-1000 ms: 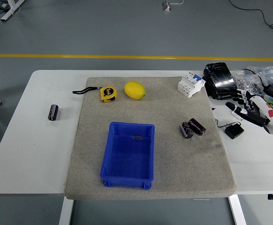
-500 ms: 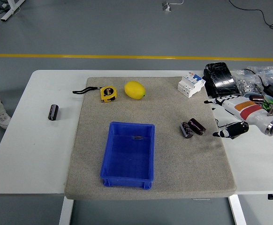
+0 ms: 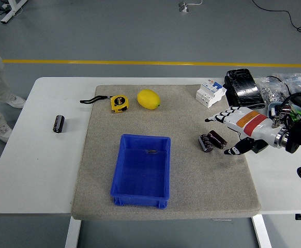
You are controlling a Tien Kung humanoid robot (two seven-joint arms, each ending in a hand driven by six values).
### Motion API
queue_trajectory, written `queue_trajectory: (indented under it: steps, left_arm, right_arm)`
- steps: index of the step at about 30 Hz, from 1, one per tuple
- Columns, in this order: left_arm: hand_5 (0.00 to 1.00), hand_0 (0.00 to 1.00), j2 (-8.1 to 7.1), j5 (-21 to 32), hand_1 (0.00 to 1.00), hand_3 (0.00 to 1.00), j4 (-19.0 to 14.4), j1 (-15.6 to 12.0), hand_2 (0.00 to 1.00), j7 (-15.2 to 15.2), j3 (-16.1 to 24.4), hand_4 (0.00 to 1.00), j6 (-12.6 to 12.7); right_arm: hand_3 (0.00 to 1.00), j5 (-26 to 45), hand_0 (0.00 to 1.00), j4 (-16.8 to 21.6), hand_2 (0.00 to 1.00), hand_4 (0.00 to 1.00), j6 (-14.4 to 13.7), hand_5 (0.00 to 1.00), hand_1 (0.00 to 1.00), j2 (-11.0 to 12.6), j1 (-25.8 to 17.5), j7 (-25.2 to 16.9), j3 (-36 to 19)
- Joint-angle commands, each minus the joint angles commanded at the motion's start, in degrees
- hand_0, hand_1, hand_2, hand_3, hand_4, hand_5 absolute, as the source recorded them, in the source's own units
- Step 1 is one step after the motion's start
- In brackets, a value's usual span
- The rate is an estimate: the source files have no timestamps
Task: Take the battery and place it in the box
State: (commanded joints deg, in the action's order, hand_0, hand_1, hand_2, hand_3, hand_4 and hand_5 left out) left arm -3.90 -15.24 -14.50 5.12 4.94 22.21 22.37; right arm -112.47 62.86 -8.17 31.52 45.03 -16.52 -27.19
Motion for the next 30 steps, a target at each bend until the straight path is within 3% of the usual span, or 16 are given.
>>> queue_trajectory:
  steps: [17,30]
  left_arm:
    - [0.796,0.701,-0.26,-1.27,0.59,0.689,-0.2,0.19,0.674,0.5,0.61,0.661,0.04]
    - [0.788,0.699,-0.37,-2.42,0.586,0.686,-0.32,0.44,0.669,0.94,1.28,0.656,0.11]
  right_arm:
    - [0.824,1.16,0.759,-10.79,0.801,0.945,2.25,0.217,0.758,-6.26,8.67,-0.26,12.29]
    - [0.819,2.39,0.753,-18.43,0.792,0.924,1.74,0.213,0.754,-9.39,11.34,-1.32,14.51]
